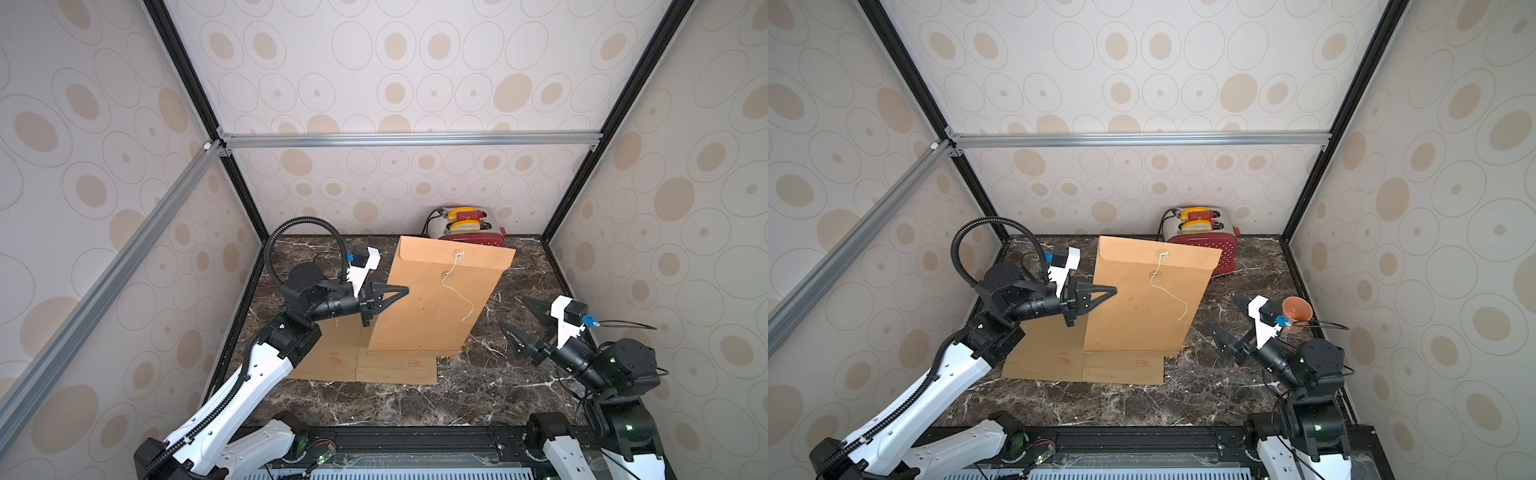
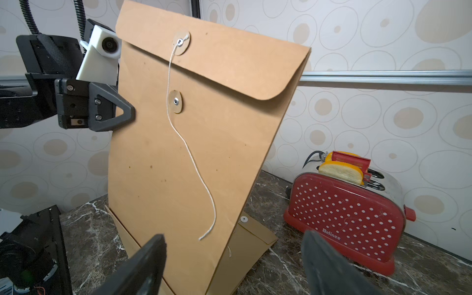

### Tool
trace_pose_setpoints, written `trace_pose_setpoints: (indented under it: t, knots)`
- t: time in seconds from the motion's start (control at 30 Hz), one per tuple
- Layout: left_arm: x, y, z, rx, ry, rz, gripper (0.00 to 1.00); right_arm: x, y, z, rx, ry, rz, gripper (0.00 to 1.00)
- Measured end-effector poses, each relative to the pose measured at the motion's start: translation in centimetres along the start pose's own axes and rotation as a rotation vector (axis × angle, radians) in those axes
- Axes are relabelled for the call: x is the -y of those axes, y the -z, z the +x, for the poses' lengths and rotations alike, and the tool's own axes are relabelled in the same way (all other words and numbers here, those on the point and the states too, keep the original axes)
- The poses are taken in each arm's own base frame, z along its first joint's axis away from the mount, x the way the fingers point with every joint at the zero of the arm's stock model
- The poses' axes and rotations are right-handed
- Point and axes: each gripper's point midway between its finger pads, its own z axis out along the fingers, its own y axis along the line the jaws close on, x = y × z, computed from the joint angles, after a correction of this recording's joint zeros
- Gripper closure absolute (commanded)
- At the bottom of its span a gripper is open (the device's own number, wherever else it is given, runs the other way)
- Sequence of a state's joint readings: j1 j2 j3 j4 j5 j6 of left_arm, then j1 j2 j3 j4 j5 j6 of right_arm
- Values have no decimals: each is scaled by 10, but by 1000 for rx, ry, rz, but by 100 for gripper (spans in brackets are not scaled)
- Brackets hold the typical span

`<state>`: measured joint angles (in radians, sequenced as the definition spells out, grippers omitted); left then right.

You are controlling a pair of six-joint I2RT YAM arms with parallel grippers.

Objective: Close the mouth of the file bag
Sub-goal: Close the file bag.

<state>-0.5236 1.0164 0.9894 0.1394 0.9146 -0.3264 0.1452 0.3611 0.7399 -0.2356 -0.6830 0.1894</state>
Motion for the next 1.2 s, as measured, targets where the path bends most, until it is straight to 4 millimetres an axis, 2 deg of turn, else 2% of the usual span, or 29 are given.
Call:
trace_pose_setpoints:
  t: [0.13, 0.3, 0.53, 0.6, 0.73, 0.83, 0.9, 1.0, 1.1, 1.2]
  knots:
    - [-1, -1, 1, -3, 2, 0, 100, 0, -6, -3, -11, -2, -22, 18]
    - [-3, -2, 3, -8, 7, -2, 100, -1, -27, 9, -87, -27, -80, 18]
    - [-5, -2, 5, -15, 11, -8, 100, -44, -50, 24, -135, 65, -235, 21]
    - [-5, -2, 6, -18, 12, -8, 100, -49, -57, 29, -146, 116, -244, 23]
    - [-5, -2, 7, -21, 15, -9, 100, -37, -65, 35, -154, 226, -176, 24]
    - [-5, -2, 7, -21, 15, -8, 100, -27, -71, 42, -174, 300, -133, 37]
    - [-5, -2, 7, -21, 15, -8, 100, -23, -74, 44, -183, 332, -118, 40]
    - [-4, -2, 7, -21, 14, -7, 100, -21, -78, 46, -184, 355, -108, 42]
    - [-3, -1, 6, -19, 12, -6, 100, -19, -82, 50, -187, 361, -106, 51]
    - [-2, -1, 5, -16, 9, -5, 100, -18, -86, 52, -192, 355, -105, 52]
